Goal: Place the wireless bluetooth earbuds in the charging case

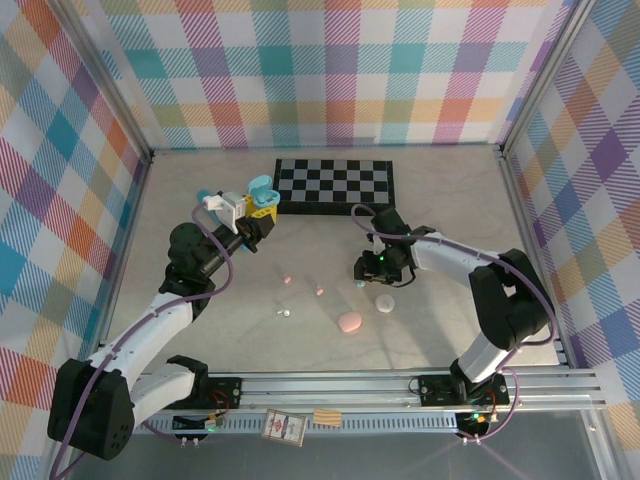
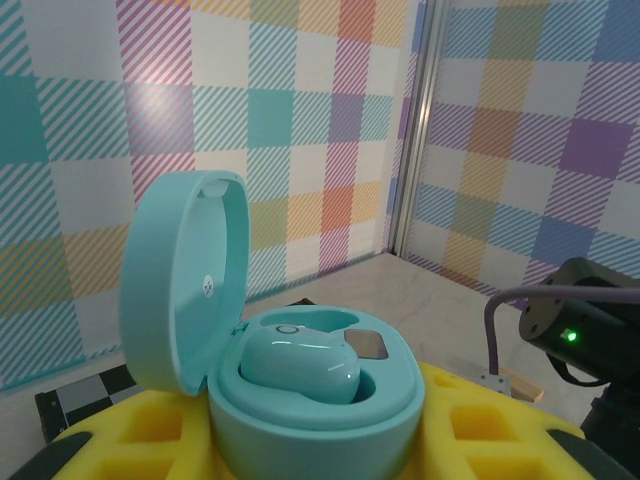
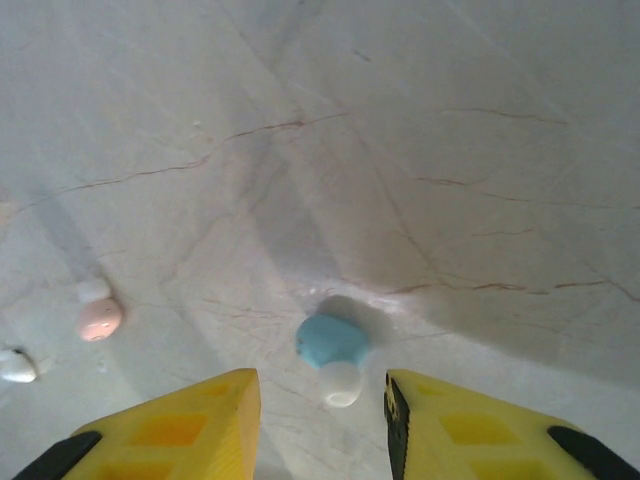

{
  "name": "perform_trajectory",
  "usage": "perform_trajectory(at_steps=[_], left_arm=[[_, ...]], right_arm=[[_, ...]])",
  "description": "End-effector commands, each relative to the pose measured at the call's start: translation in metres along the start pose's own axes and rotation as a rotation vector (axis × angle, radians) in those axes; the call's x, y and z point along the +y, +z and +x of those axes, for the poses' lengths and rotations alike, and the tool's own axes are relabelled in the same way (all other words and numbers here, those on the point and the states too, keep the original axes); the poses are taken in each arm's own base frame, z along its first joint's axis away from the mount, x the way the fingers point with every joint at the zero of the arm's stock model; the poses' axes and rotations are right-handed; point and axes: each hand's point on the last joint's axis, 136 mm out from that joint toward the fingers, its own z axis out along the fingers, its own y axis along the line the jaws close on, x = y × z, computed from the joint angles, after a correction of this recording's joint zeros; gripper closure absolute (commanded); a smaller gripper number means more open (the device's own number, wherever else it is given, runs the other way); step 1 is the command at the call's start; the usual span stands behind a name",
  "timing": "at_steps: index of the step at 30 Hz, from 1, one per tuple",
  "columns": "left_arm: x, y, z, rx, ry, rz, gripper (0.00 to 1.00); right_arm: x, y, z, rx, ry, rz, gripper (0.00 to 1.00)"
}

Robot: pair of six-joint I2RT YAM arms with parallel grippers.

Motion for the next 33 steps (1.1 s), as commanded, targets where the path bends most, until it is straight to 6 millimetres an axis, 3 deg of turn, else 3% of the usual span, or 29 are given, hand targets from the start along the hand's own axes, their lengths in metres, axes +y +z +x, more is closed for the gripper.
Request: perform_trajectory(at_steps=[1,7,11,22,33], left_arm=[[-0.008,0.001,-0.015,-0.05,0.026,0.035,0.75],[-0.008,0.001,-0.013,-0.047,0.024,0.029,0.75],[-0.008,0.0,-0.015,-0.051,0.029,0.028,0.75],[-0.008,-0.002,-0.014,-0.05,0.035,0.023,0.75],[-0.007,-0.001,-0.014,-0.051,0.04,0.02,0.75]], right_arm=[[-0.004,0.001,-0.008,-0.005,-0.024,0.049,0.62],[0.01,0.01,-0.006,0.045,-0.054,-0.021,0.66],[0.01,0.013,0.003,0.067,-0.042,-0.026,0.77],[0.012,0.025,0.027,0.127,-0.039,-0.007,0.82],[0.024,-0.002,0.021,0.065,-0.092,-0.015,0.73]])
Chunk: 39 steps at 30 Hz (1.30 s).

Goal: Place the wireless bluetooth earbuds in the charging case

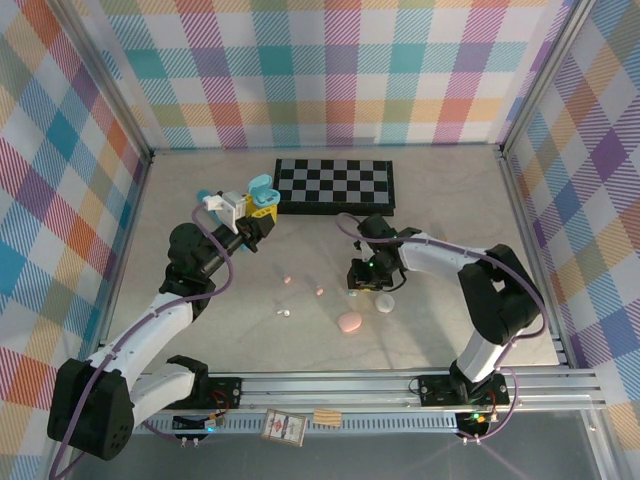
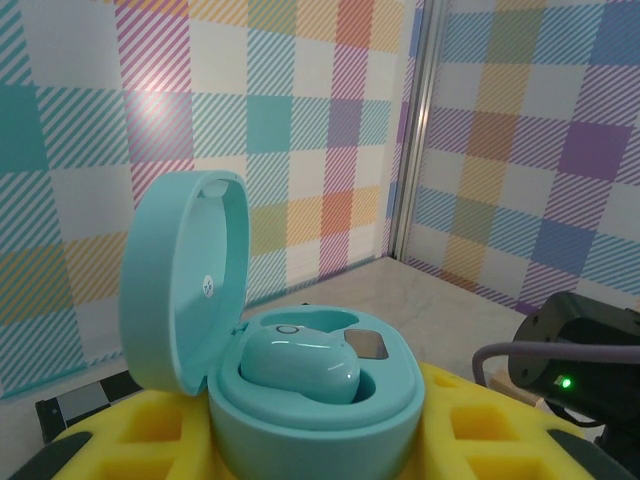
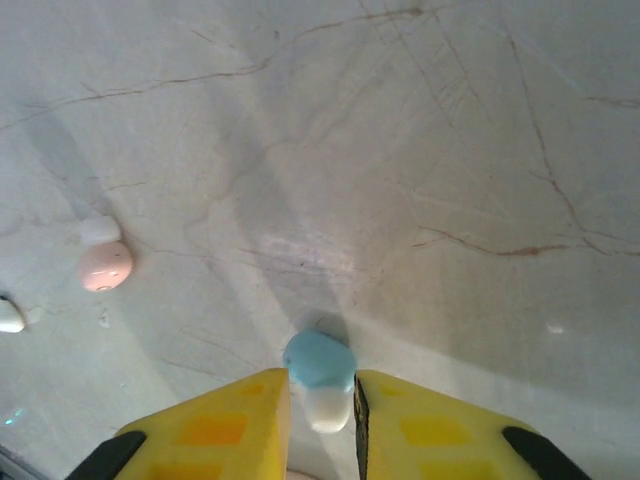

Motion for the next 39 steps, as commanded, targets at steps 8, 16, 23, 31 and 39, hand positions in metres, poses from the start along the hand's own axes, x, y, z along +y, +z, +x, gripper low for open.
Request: perform_trajectory(at_steps=[8,16,23,31,39], left_arm=[[-0.005,-0.001,-0.014,-0.049,0.032,0.01,0.75],[0.007,-0.003,-0.008,-0.036,0.026,-0.055,0.75],[0.006,-0.004,-0.009,-0.035,0.026,-0.05,0.75],[0.006,-0.004,-0.007,-0.034,0.022,-0.053,0.75],[0.006,-0.005,-0.007,-0.032,0.024,-0.056,0.75]], right_arm=[[0.003,-0.003,0.005,0.035,-0.161,0.129,0.63],[0.002,0.005,0.008,0.06,-0.139,0.187,0.65],[-0.005,0.009,0.016,0.068,-0.107,0.199,0.78],[-0.007,0.013,0.022,0.084,-0.107,0.192,0.83],[-0.004,0.01,0.034,0.105,-0.101,0.163,0.82]])
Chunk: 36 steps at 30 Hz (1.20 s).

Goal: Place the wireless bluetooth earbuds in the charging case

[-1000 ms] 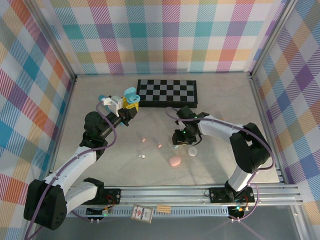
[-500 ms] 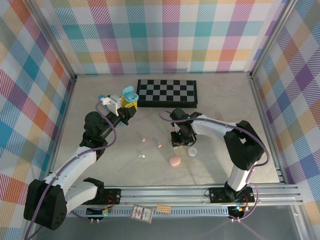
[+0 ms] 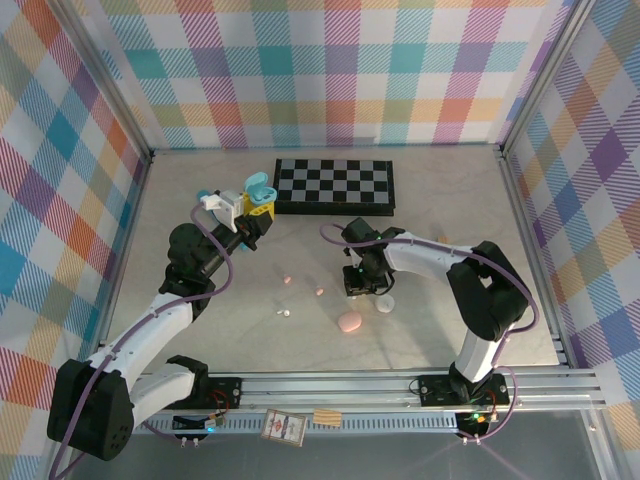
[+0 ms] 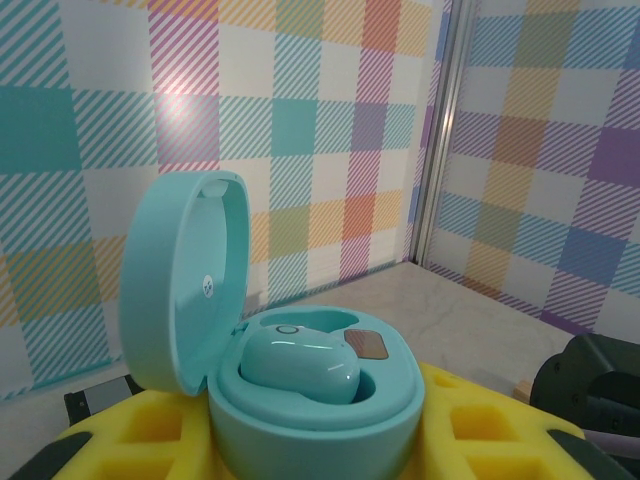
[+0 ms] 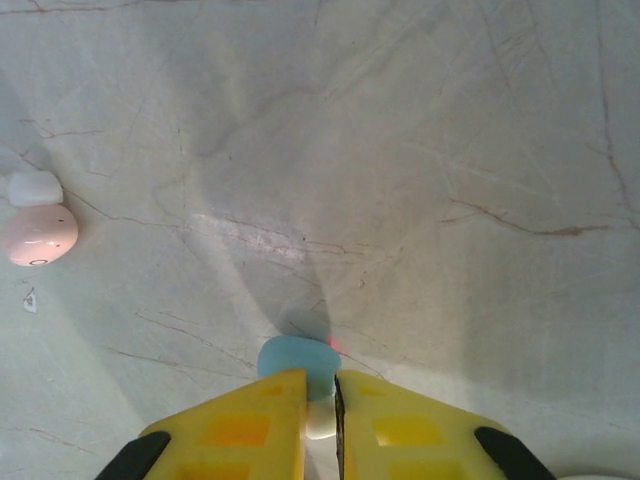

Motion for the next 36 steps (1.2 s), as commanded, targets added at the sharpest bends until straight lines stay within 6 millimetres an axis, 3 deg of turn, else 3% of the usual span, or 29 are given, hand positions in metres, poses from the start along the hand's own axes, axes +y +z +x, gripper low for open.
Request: perform_trajectory(at_steps=[1,10,21,28,36], left_arm=[[-0.002,-0.004,-0.006,-0.027,0.025,-0.003,0.75],[-0.003,-0.004,-0.008,-0.029,0.026,0.002,0.75],[-0.005,-0.011,-0.011,-0.027,0.032,-0.002,0.75],[-0.005,-0.011,-0.01,-0.019,0.033,-0.004,0.75],[-0.005,-0.008,-0.009,-0.02,0.028,0.003,0.75]], right_arm=[[-0.001,-0.003,0.021,0.046,0.013,-0.005,0.81],[0.023,-0.023,0.014,-0.036,-0.089,-0.152,0.74],[0.028,-0.004,-0.02,-0.052,-0.261,-0.235,0.53],[0.025,0.014,-0.006,0.017,-0.243,-0.278,0.52],[0.023,0.017,0.017,0.049,-0.2,-0.322,0.57]])
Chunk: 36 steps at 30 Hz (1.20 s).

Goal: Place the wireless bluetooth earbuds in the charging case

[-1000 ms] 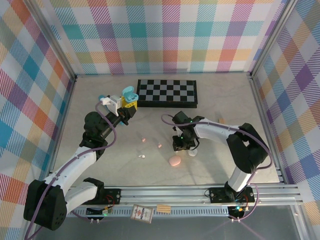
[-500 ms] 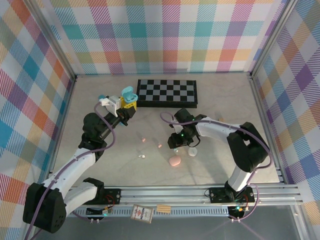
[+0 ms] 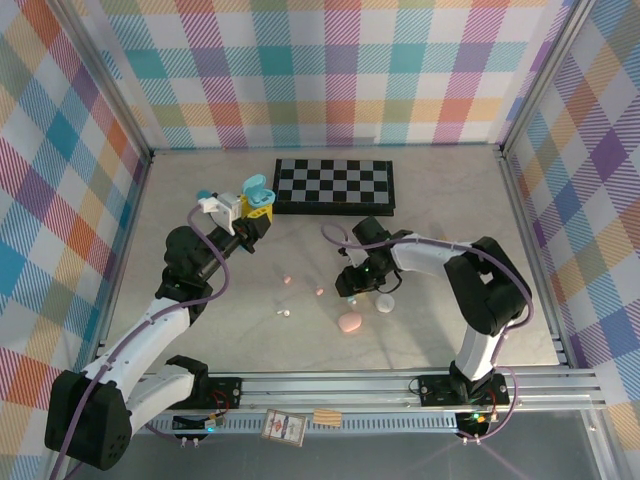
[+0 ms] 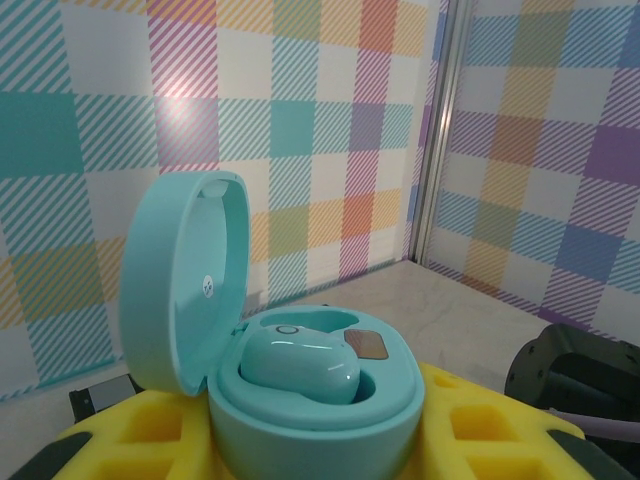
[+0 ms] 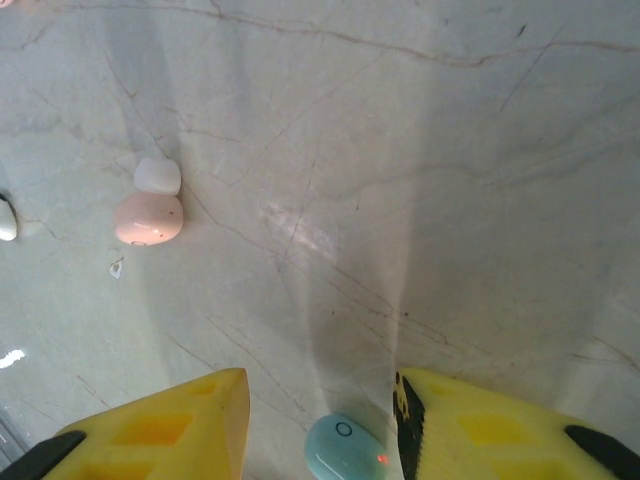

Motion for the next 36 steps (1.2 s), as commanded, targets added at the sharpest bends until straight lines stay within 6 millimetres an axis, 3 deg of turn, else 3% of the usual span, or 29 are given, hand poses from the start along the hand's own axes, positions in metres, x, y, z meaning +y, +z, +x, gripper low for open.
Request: perform_trajectory(at_steps=[1,19,36], left_arm=[[-0.001,0.001,-0.005,-0.024,0.017,0.002,0.75],[-0.002,0.002,-0.004,-0.026,0.009,0.011,0.75],[-0.001,0.003,-0.002,-0.024,0.008,0.011,0.75]], right_arm=[[0.01,0.008,0.026,0.071,0.029,-0.065,0.58],[0.009,-0.002,0.04,0.07,0.04,-0.055,0.58],[0.008,-0.002,0.043,0.069,0.043,-0.05,0.73]])
